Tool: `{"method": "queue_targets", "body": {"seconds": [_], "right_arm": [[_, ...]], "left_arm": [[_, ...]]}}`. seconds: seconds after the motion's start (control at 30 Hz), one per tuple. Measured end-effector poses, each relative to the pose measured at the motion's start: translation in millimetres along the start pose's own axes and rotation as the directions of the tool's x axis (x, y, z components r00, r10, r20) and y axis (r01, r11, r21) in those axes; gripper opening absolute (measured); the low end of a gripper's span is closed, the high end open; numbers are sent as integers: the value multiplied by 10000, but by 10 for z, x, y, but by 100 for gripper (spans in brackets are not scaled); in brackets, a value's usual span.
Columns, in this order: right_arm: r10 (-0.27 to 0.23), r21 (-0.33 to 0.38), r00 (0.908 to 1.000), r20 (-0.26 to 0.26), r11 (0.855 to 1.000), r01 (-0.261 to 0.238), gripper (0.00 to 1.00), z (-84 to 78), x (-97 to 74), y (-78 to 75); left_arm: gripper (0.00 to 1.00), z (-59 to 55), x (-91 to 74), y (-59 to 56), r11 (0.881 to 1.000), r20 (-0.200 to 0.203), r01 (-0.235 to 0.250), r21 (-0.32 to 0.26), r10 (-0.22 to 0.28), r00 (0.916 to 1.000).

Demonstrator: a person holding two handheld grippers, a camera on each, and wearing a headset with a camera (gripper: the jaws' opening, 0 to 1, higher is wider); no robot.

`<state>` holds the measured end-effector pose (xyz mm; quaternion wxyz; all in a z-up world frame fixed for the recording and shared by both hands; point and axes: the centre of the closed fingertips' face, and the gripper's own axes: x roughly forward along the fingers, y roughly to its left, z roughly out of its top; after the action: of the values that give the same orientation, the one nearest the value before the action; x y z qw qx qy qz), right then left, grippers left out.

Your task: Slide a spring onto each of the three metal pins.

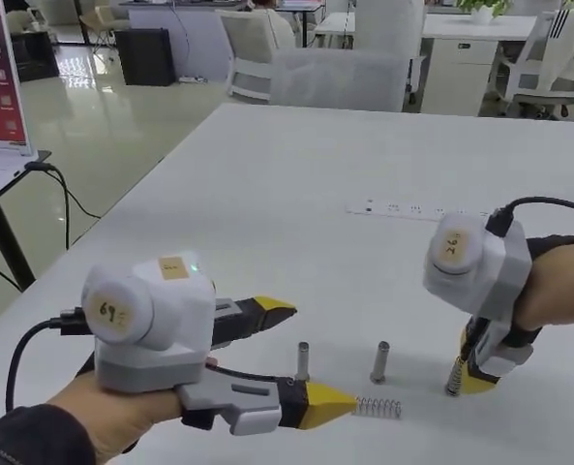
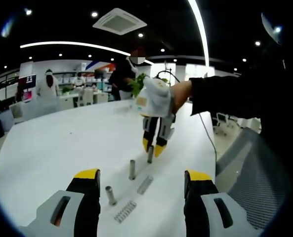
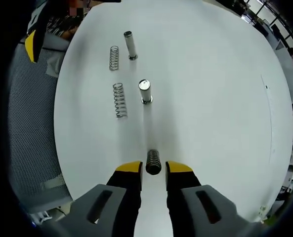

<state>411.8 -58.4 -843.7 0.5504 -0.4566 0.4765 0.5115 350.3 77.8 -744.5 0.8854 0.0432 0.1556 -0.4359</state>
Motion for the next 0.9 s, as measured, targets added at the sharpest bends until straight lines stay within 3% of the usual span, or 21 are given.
{"method": "queue_targets", "body": {"seconds": [0.57, 0.9], "right_arm": [[-580, 114, 9973, 442, 9983, 575, 26, 32, -173, -33], [-958, 172, 9911, 920, 9954, 946, 29, 75, -389, 0]], "left_arm": [[65, 0, 4, -10, 10000, 7, 49, 34, -49, 10000], [65, -8, 6, -29, 9999, -22, 115, 69, -114, 9999]]}}
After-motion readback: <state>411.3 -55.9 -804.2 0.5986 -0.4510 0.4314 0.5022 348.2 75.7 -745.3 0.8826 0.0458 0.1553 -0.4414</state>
